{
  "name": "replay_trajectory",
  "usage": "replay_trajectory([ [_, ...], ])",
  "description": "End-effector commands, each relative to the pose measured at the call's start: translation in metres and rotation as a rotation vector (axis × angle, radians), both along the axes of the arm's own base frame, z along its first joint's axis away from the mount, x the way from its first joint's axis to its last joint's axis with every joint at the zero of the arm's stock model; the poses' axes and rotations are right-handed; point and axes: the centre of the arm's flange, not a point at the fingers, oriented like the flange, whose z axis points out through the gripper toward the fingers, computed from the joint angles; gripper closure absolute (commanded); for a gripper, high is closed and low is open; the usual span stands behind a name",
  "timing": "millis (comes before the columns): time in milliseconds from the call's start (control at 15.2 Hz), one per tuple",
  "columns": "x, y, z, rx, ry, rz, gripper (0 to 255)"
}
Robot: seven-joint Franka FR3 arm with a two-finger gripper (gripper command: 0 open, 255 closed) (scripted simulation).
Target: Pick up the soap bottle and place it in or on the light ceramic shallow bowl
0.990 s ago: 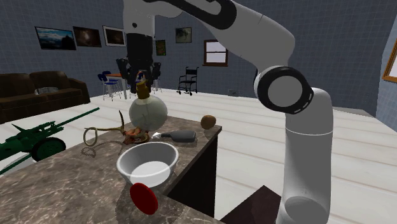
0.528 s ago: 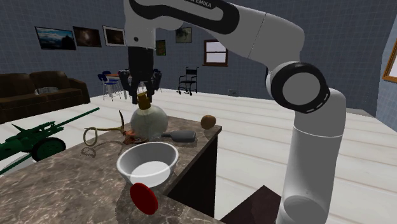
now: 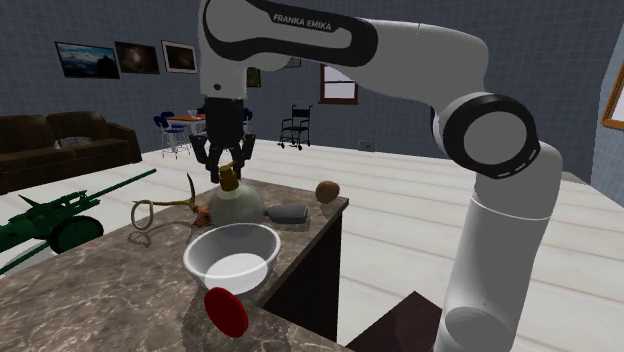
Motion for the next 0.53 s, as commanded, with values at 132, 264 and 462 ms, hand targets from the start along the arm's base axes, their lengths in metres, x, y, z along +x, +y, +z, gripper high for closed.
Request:
replay_trajectory([
  [132, 0.000, 0.000, -0.021, 0.001, -0.001, 0.000, 255],
  [264, 0.000, 0.000, -0.031, 0.001, -0.001, 0.000, 255],
  [462, 0.000, 0.000, -0.035, 0.001, -0.001, 0.000, 255],
])
